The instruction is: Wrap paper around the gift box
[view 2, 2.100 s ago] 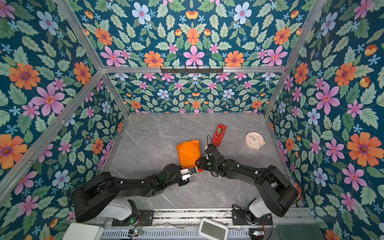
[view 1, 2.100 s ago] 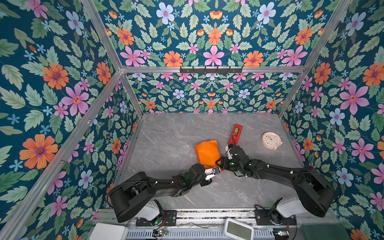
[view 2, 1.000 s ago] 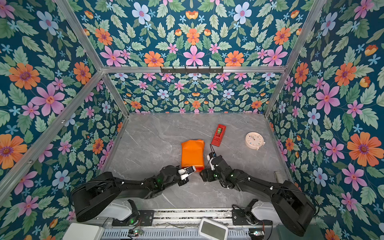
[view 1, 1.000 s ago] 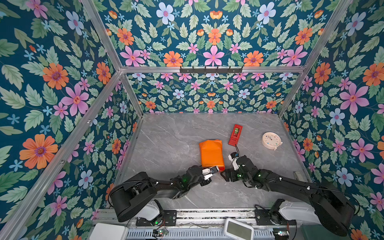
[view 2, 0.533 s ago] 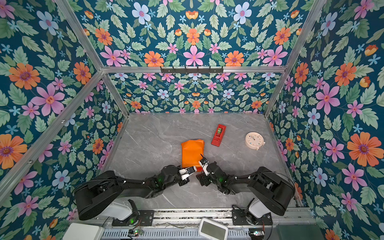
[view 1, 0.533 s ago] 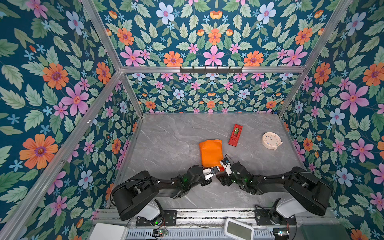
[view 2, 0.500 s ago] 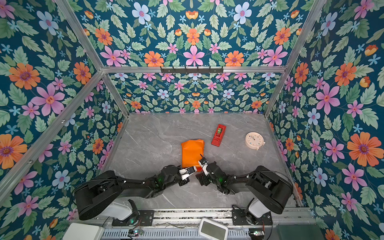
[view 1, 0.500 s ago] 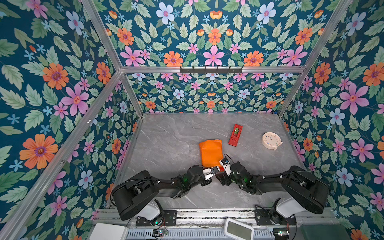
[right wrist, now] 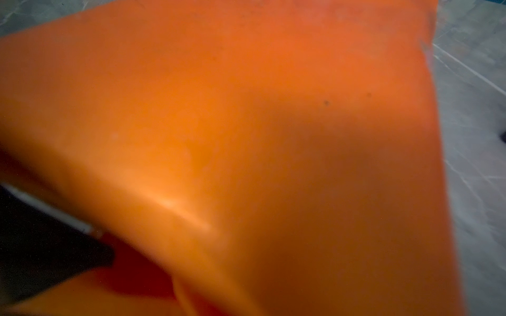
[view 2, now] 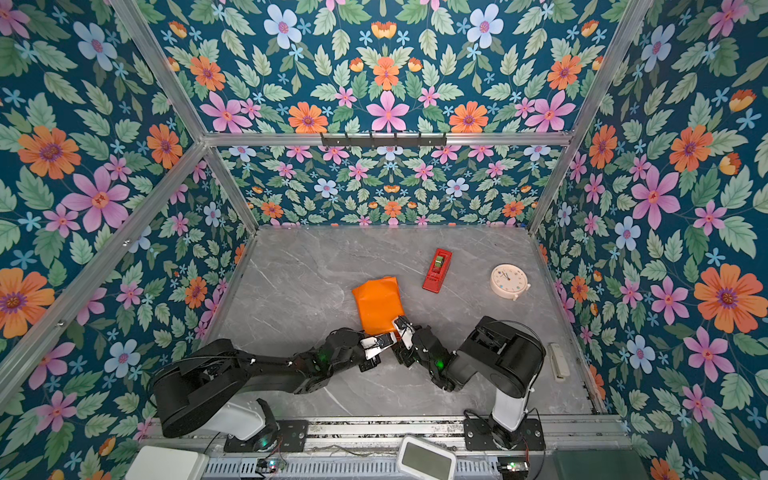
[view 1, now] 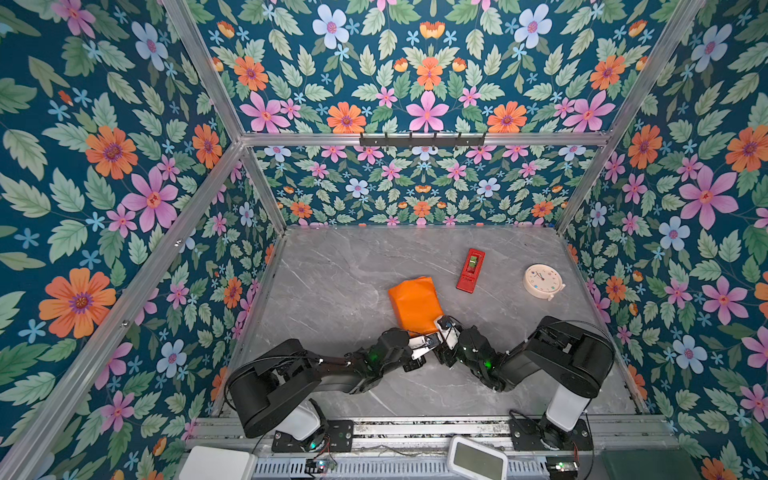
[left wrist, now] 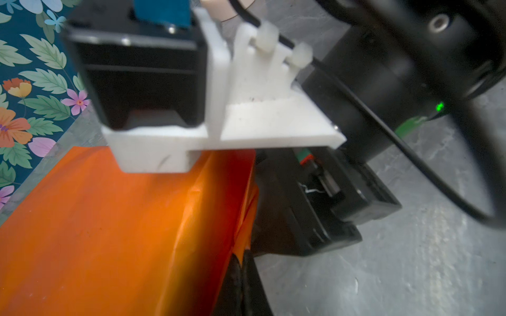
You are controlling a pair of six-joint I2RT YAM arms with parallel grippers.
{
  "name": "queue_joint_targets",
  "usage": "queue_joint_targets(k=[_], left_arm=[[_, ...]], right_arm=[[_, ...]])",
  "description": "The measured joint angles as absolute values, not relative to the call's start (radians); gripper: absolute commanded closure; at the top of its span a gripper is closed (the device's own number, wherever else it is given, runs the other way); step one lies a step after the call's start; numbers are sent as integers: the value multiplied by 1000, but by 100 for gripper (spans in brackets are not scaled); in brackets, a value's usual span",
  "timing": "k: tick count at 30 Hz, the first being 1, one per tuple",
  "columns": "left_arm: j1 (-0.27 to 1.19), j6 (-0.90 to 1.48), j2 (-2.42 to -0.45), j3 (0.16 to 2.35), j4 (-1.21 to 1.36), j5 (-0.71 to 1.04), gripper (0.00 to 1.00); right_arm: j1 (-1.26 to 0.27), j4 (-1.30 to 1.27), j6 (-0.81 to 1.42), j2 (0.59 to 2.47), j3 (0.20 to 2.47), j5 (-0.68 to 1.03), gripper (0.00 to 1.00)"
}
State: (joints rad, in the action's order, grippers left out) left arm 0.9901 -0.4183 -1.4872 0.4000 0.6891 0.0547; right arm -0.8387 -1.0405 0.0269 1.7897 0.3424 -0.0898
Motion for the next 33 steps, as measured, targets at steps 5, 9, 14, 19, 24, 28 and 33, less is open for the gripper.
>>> queue_joint_targets(k=[5,9,14,19,24,28,33], left_arm=[[990,-418,-1481,406,680,61,68],[990,-419,-1456,406,680,61,56],[990,-419,-1399,391,679,52,40],[990,-427,-1327,346,681,17,21],[968,-457,-1307,294,700,-26,0],[927,-467,-1314,284,728,-27,0],[903,-492,-1375,284,784,-7,0]], right_arm=[[-839,-1094,35,1813,332,-107,34],[-839,-1119,50,1824,330,-115,36],[-839,-1142,62,1838,330,-124,38],[-838,-1150,73,1841,328,-126,39],[-836,-1153,77,1842,328,-126,39],[-835,-1156,80,1845,328,-127,40],[-830,-1161,84,1845,325,-126,40]])
